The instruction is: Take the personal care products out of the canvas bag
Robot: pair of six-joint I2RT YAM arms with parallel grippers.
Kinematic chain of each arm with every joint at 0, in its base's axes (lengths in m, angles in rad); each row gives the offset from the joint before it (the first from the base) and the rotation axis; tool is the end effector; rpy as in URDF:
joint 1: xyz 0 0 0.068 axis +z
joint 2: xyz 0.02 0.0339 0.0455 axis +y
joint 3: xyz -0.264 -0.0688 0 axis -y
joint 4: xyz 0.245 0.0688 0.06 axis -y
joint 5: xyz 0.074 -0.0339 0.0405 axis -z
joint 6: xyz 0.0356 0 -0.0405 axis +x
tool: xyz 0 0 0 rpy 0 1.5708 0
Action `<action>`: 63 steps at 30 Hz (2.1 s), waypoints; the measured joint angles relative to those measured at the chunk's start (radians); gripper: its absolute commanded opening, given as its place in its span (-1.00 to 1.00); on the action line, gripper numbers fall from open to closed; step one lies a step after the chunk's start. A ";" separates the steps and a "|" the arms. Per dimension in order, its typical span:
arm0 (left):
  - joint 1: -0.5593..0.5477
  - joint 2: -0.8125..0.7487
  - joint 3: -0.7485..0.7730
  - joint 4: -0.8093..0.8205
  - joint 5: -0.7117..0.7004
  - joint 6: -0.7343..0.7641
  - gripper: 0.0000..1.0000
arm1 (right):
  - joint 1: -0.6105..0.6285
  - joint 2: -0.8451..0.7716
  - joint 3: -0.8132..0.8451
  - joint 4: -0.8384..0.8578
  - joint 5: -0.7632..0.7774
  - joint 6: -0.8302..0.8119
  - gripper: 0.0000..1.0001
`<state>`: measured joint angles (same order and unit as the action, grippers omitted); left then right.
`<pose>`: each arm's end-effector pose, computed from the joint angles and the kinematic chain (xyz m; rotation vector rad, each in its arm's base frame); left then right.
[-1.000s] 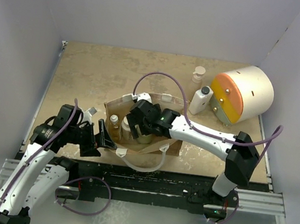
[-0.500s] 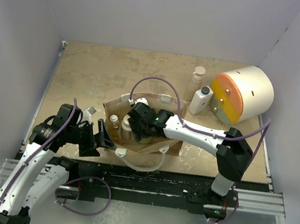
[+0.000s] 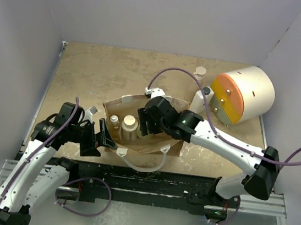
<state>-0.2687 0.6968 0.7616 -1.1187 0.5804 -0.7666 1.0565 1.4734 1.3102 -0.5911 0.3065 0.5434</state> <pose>0.1003 -0.0479 0.2685 -0.4718 2.7459 -1.0841 0.1690 0.2772 0.3217 -0.4393 2.2863 0.4708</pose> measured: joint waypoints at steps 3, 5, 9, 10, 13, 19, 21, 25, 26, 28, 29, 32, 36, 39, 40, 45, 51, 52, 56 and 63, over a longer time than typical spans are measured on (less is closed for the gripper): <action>0.000 0.007 0.000 0.004 0.002 0.000 0.99 | -0.020 -0.043 -0.009 0.007 -0.029 0.044 -1.00; 0.000 0.014 0.000 0.006 0.006 0.000 0.99 | -0.037 -0.063 -0.023 0.020 -0.056 0.073 -1.00; 0.000 0.034 0.003 0.011 0.014 0.002 0.99 | -0.072 -0.109 -0.068 0.071 -0.122 0.127 -1.00; 0.000 0.038 0.005 0.011 0.015 0.003 0.99 | -0.077 -0.117 -0.071 0.078 -0.129 0.134 -1.00; 0.000 0.046 0.012 0.013 0.015 0.004 0.99 | -0.097 -0.144 -0.071 0.098 -0.155 0.154 -1.00; 0.000 0.053 0.013 0.019 0.015 0.004 0.99 | -0.129 -0.195 -0.051 0.109 -0.177 0.190 -1.00; 0.000 0.060 0.013 0.023 0.016 0.004 0.99 | -0.137 -0.198 -0.024 0.108 -0.177 0.202 -1.00; 0.000 0.072 0.017 0.029 0.018 0.010 0.99 | -0.156 -0.202 0.033 0.103 -0.168 0.225 -1.00; 0.000 0.074 0.018 0.030 0.018 0.011 0.99 | -0.162 -0.204 0.049 0.098 -0.166 0.227 -1.00; 0.000 0.076 0.020 0.032 0.018 0.011 0.99 | -0.180 -0.211 0.090 0.079 -0.155 0.227 -1.00; 0.000 0.075 0.020 0.034 0.018 0.011 0.99 | -0.188 -0.212 0.114 0.060 -0.144 0.225 -1.00; 0.000 0.076 0.020 0.034 0.018 0.012 0.99 | -0.213 -0.216 0.210 0.006 -0.090 0.203 -1.00; 0.000 0.076 0.021 0.034 0.018 0.019 0.99 | -0.222 -0.230 0.322 -0.048 0.033 0.139 -1.00; 0.000 0.078 0.023 0.034 0.018 0.025 0.99 | -0.225 -0.243 0.382 -0.110 0.147 0.089 -1.00; 0.000 0.079 0.023 0.034 0.018 0.026 0.99 | -0.227 -0.246 0.397 -0.135 0.185 0.079 -1.00; 0.000 0.085 0.023 0.035 0.014 0.027 0.99 | -0.274 -0.251 0.373 -0.227 0.321 0.065 -1.00; 0.000 0.117 0.023 0.064 0.014 0.027 0.99 | -0.374 -0.285 0.108 -0.201 0.377 0.098 -1.00; 0.000 0.125 0.026 0.065 0.013 0.027 0.99 | -0.394 -0.299 0.048 -0.183 0.372 0.102 -1.00; 0.000 0.161 0.052 0.067 0.012 0.027 0.99 | -0.459 -0.337 -0.154 -0.134 0.336 0.095 -1.00; 0.000 0.193 0.084 0.068 -0.001 0.029 0.99 | -0.517 -0.326 -0.240 0.004 0.285 0.063 -1.00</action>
<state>-0.2687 0.8898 0.8455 -1.0508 0.5797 -0.7380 0.5392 1.1477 1.0702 -0.5873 0.5919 0.6060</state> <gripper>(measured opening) 0.994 0.721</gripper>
